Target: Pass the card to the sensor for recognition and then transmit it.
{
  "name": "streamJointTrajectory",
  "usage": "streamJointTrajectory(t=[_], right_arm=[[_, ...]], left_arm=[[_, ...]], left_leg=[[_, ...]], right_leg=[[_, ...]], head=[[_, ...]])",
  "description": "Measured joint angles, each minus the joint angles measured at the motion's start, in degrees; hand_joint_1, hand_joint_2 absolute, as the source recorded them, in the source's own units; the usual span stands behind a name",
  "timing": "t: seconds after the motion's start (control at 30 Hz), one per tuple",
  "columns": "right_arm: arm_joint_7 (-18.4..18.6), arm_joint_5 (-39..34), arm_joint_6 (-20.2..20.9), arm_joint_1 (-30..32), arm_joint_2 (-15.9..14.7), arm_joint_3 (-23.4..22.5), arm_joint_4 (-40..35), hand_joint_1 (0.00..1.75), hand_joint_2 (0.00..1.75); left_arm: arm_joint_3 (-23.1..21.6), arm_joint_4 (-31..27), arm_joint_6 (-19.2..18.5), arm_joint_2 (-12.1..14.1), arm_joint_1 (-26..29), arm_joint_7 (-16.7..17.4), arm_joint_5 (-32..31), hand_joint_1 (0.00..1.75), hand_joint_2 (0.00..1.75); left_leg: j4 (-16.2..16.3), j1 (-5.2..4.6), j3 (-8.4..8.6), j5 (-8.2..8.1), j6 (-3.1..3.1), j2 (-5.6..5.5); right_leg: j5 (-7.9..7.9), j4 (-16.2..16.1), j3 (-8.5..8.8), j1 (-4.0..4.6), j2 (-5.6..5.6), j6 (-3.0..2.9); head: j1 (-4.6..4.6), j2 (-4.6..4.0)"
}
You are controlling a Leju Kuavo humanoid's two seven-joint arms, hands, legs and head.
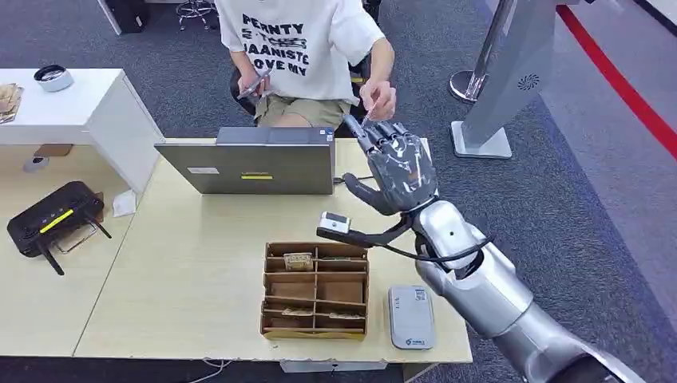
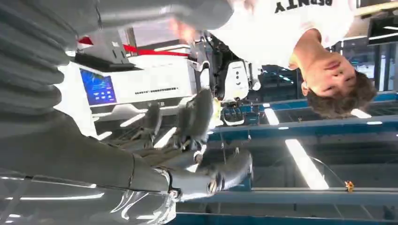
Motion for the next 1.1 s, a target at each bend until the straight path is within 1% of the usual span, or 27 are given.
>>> streamJointTrajectory(t=[0.3,0.4,0.47,0.67,0.7,0.77,0.83,0.93,0.97,1.0,1.07,1.1], right_arm=[[-1.7,-2.5,-3.1,4.2,1.1,-1.2,-2.7,0.0,0.0],[-4.7,-7.1,-4.7,6.9,1.4,-2.1,-5.2,0.0,0.0],[-7.3,-11.8,-5.1,9.6,1.5,-2.4,-8.0,0.0,0.0],[-12.7,-23.9,-4.8,18.1,1.6,-2.4,-15.7,0.0,0.0],[-14.0,-27.1,-4.0,19.4,1.6,-2.4,-16.9,0.0,0.0],[-16.6,-35.1,-0.3,22.2,1.6,-2.4,-19.0,0.0,0.0],[-19.4,-44.8,5.5,25.0,1.6,-2.3,-20.7,0.0,0.0],[-22.4,-54.6,13.0,28.2,1.6,-2.3,-22.1,0.0,0.0],[-23.1,-57.3,15.5,29.0,1.6,-2.3,-22.3,0.0,0.0],[-23.5,-58.5,16.7,29.7,1.6,-2.3,-22.5,0.0,0.0],[-23.8,-59.2,17.5,30.7,1.6,-2.3,-22.8,0.0,0.0],[-23.9,-60.4,18.7,30.9,1.6,-2.3,-22.9,0.0,0.0]], left_arm=[[0.0,0.0,0.1,0.0,0.0,0.0,0.5,0.0,0.0],[0.0,0.0,0.2,0.0,0.1,0.0,0.9,0.0,0.0],[0.0,0.0,0.3,0.0,0.1,0.0,1.6,0.0,0.0],[0.5,0.0,0.4,0.0,0.1,0.2,2.8,0.0,0.0],[0.7,0.0,0.4,0.0,0.1,0.3,3.0,0.0,0.0],[0.9,0.0,0.5,0.0,0.1,0.6,3.3,0.0,0.0],[1.2,0.0,0.5,0.0,0.1,0.6,3.6,0.0,0.0],[1.7,0.0,0.5,0.0,0.1,0.6,3.6,0.0,0.0],[1.8,0.0,0.5,0.0,0.1,0.6,3.6,0.0,0.0],[1.9,0.0,0.5,0.0,0.1,0.6,3.6,0.0,0.0],[2.0,0.0,0.5,0.0,0.1,0.6,3.6,0.0,0.0],[2.0,0.0,0.4,0.0,0.1,0.6,3.5,0.0,0.0]], left_leg=[[0.0,0.0,0.0,0.0,0.0,0.0],[0.0,0.0,-0.02,-0.01,0.0,-0.02],[0.0,0.0,-0.01,-0.01,0.0,-0.03],[0.0,0.0,-0.04,-0.03,-0.01,-0.03],[0.0,0.0,-0.05,-0.03,-0.01,-0.03],[0.0,0.0,-0.05,-0.03,-0.01,-0.02],[0.0,0.0,-0.05,-0.03,-0.01,-0.02],[0.0,0.0,-0.05,-0.03,-0.01,-0.01],[0.0,0.0,-0.04,-0.03,-0.01,-0.01],[0.0,0.0,-0.05,-0.03,-0.01,-0.01],[0.0,0.0,-0.04,-0.03,-0.01,-0.01],[0.0,0.0,-0.04,-0.03,-0.01,0.0]], right_leg=[[0.0,0.0,-0.01,0.0,0.01,0.0],[-0.02,0.0,-0.02,0.0,-0.02,0.01],[-0.03,0.0,-0.02,0.01,-0.02,0.02],[-0.04,0.0,-0.04,0.0,-0.02,0.02],[-0.04,0.0,-0.04,0.0,-0.02,0.02],[-0.04,0.0,-0.04,0.0,-0.01,0.02],[-0.04,0.0,-0.04,0.0,-0.02,0.02],[-0.04,0.0,-0.04,0.0,-0.01,0.02],[-0.04,0.0,-0.04,0.0,-0.01,0.02],[-0.04,0.0,-0.04,0.0,-0.01,0.02],[-0.04,0.0,-0.04,0.0,-0.01,0.02],[-0.04,0.0,-0.04,0.0,0.0,0.02]], head=[[0.0,0.0],[0.0,0.0],[0.02,0.0],[0.02,0.0],[0.0,0.0],[0.0,0.0],[0.0,0.0],[0.0,0.0],[0.0,0.0],[0.0,0.0],[0.0,0.0],[0.02,0.0]])
